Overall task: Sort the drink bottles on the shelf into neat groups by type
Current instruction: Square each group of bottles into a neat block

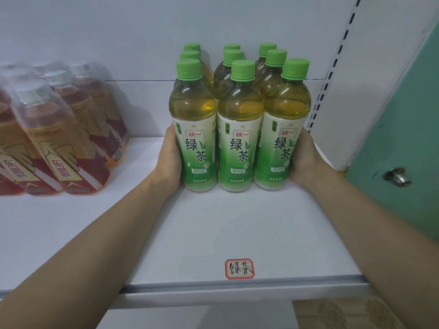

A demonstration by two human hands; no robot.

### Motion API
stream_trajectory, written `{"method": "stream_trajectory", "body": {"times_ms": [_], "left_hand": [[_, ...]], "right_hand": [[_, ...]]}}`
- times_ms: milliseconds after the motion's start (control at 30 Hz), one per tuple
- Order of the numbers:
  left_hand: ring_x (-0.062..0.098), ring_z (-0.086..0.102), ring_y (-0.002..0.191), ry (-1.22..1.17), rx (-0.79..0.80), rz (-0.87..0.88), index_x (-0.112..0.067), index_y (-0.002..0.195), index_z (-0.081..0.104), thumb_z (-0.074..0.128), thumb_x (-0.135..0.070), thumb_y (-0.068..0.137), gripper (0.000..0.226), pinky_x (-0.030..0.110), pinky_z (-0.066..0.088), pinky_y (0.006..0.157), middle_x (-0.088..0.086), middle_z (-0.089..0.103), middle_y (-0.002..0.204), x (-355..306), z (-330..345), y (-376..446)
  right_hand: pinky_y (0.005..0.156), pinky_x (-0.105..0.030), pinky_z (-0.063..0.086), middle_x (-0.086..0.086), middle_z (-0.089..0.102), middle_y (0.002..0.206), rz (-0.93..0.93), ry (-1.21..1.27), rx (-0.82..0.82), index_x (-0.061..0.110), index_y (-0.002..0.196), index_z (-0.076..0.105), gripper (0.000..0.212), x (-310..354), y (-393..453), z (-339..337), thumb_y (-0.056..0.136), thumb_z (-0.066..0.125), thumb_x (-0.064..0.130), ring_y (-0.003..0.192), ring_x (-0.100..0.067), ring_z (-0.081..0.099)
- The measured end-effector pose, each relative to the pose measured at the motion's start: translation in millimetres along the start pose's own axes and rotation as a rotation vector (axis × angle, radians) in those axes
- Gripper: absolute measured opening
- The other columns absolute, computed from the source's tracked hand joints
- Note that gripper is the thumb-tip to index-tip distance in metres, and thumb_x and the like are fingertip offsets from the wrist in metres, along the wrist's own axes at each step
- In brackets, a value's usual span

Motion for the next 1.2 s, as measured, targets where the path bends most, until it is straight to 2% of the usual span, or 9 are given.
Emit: {"method": "stream_trajectory", "body": {"times_ms": [200,500,567,700,867,1000,1133,1200], "left_hand": [[0.022,0.075,0.095,-0.025,0.042,0.016,-0.028,0.091,0.082,0.026,-0.045,0.105,0.060,0.033,0.060,0.078,0.004,0.079,0.101,-2.1,1.8,-2.3],[0.021,0.076,0.082,-0.041,0.021,0.018,-0.026,0.082,0.082,0.025,-0.044,0.104,0.063,0.032,0.060,0.068,0.005,0.079,0.091,-4.4,7.8,-7.0],[0.022,0.076,0.087,-0.045,-0.005,0.015,-0.026,0.085,0.082,0.023,-0.045,0.106,0.066,0.032,0.061,0.070,0.005,0.079,0.096,-4.3,6.7,-8.4],[0.024,0.073,0.109,-0.042,-0.080,0.016,-0.027,0.101,0.082,0.021,-0.051,0.107,0.066,0.037,0.060,0.089,0.007,0.077,0.114,-1.5,1.6,-11.8],[0.024,0.072,0.110,-0.034,-0.072,0.034,-0.031,0.104,0.082,0.021,-0.052,0.106,0.064,0.034,0.060,0.084,0.006,0.076,0.116,-1.6,3.1,-15.6],[0.028,0.070,0.115,-0.051,-0.067,0.009,-0.025,0.111,0.079,0.023,-0.057,0.104,0.065,0.040,0.058,0.091,0.010,0.074,0.122,-1.8,2.3,-15.7],[0.027,0.074,0.106,-0.056,-0.068,0.039,-0.026,0.101,0.082,0.024,-0.051,0.105,0.064,0.036,0.060,0.080,0.008,0.077,0.113,-5.1,5.9,-18.1],[0.027,0.073,0.106,-0.064,-0.070,0.045,-0.025,0.101,0.082,0.025,-0.050,0.105,0.062,0.036,0.060,0.079,0.009,0.077,0.114,-6.5,6.4,-18.6]], "right_hand": [[0.077,-0.037,0.059,-0.005,0.078,0.099,-0.030,-0.008,-0.035,0.024,0.090,0.082,0.055,-0.6,-0.6,-1.1,0.102,0.030,0.038,0.093,-0.023,0.075],[0.083,-0.042,0.057,-0.008,0.077,0.103,-0.009,-0.010,-0.071,0.022,0.094,0.080,0.052,-0.7,2.2,-2.9,0.103,0.033,0.041,0.097,-0.027,0.073],[0.084,-0.042,0.056,-0.008,0.077,0.103,-0.030,-0.008,-0.083,0.021,0.094,0.079,0.050,-0.3,2.0,-2.0,0.102,0.034,0.041,0.098,-0.028,0.072],[0.082,-0.041,0.057,-0.008,0.077,0.104,-0.043,-0.016,-0.103,0.023,0.094,0.080,0.051,-0.9,-0.5,-0.8,0.103,0.034,0.043,0.098,-0.028,0.073],[0.078,-0.039,0.058,-0.007,0.077,0.101,-0.044,-0.034,-0.115,0.024,0.091,0.080,0.053,0.0,-3.1,4.3,0.104,0.033,0.045,0.095,-0.026,0.074],[0.087,-0.045,0.057,-0.009,0.076,0.104,-0.030,-0.054,-0.130,0.022,0.094,0.078,0.052,0.3,-4.0,5.5,0.104,0.033,0.047,0.099,-0.030,0.072],[0.094,-0.046,0.053,-0.009,0.076,0.105,-0.006,-0.059,-0.168,0.020,0.096,0.076,0.055,-3.0,-2.6,7.9,0.106,0.029,0.047,0.101,-0.030,0.070],[0.097,-0.048,0.049,-0.008,0.076,0.101,-0.002,-0.043,-0.199,0.020,0.093,0.075,0.057,-4.5,-1.3,8.6,0.108,0.027,0.047,0.100,-0.029,0.069]]}}
Point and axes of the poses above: each hand's wrist, its own y-axis towards the middle knuckle, its own z-axis out of the palm, x = y × z, the point moved 3 cm from there along y, towards the middle knuckle
